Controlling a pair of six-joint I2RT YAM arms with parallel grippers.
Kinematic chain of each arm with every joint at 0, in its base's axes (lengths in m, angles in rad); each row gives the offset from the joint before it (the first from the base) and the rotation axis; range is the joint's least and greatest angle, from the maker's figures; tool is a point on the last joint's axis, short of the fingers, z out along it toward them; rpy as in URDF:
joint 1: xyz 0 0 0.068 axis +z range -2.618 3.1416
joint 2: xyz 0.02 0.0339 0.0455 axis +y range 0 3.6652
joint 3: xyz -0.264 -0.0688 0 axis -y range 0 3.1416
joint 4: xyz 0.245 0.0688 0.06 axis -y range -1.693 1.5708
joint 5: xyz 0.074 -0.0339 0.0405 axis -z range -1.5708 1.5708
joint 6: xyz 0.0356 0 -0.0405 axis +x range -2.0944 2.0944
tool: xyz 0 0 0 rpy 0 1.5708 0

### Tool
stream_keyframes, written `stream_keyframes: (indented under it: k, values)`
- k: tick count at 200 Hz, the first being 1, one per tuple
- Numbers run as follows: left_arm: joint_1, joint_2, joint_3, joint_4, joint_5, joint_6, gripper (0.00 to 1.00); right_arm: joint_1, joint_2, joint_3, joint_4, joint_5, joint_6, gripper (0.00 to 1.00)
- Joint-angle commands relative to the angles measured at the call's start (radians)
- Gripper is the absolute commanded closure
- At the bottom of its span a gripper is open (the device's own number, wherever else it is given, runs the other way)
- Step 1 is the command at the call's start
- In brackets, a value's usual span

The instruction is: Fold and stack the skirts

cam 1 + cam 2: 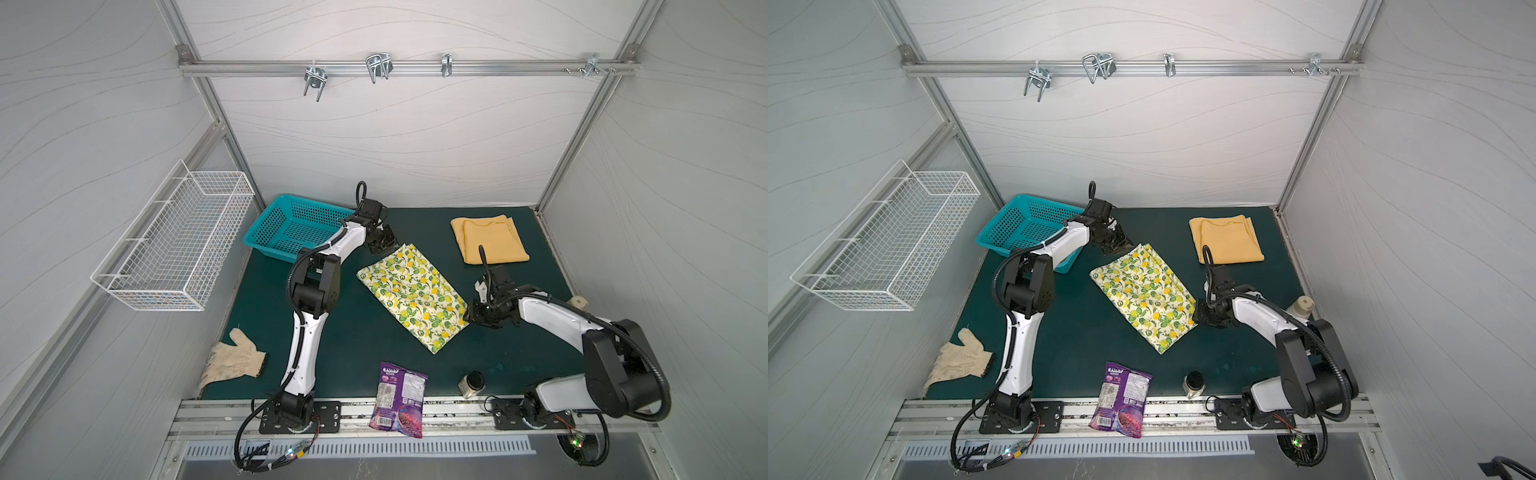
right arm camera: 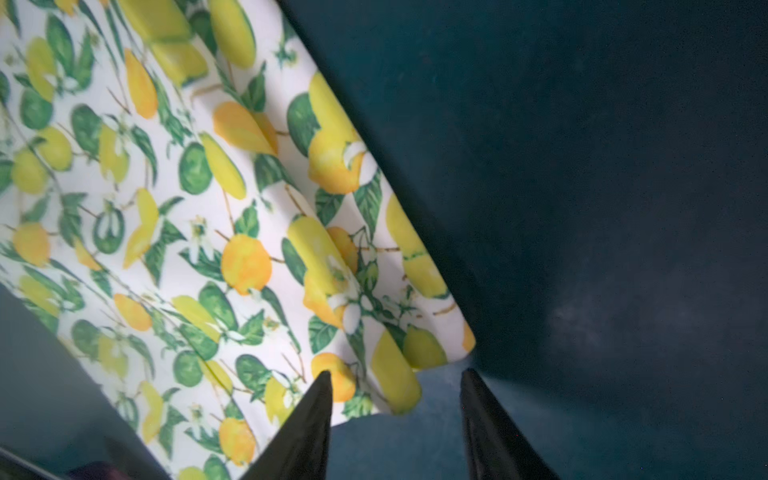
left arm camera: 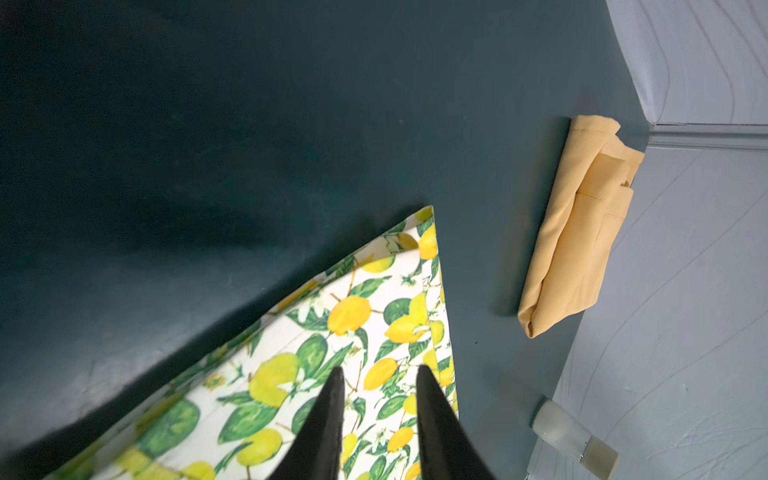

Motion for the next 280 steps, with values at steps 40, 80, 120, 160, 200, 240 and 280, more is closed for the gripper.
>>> stream_keyframes:
  k: [40,80,120,160,200,240,280]
  values:
    - [-0.004,-0.339,-0.258,0.078,-0.043,0.030,0.29,0.025,-0.165,0.073,-0.065,-0.058,0.012,0.01]
    - [0.016,-0.492,-0.492,0.154,-0.021,-0.003,0.18,0.116,-0.171,0.090,-0.060,-0.036,0.033,0.01]
    - [0.061,-0.569,-0.659,0.245,0.010,-0.029,0.15,0.143,-0.101,0.091,-0.016,-0.051,0.050,0.01]
    - [0.083,-0.578,-0.730,0.296,0.027,-0.040,0.16,0.146,-0.034,0.081,0.014,-0.058,0.053,0.01]
    - [0.087,-0.560,-0.741,0.307,0.038,-0.037,0.15,0.147,0.020,0.071,0.038,-0.033,0.052,0.01]
    - [0.092,-0.559,-0.731,0.303,0.045,-0.032,0.14,0.129,0.072,0.066,0.062,-0.021,0.051,0.01]
    - [0.092,-0.567,-0.724,0.296,0.050,-0.030,0.14,0.099,0.116,0.054,0.092,-0.020,0.047,0.01]
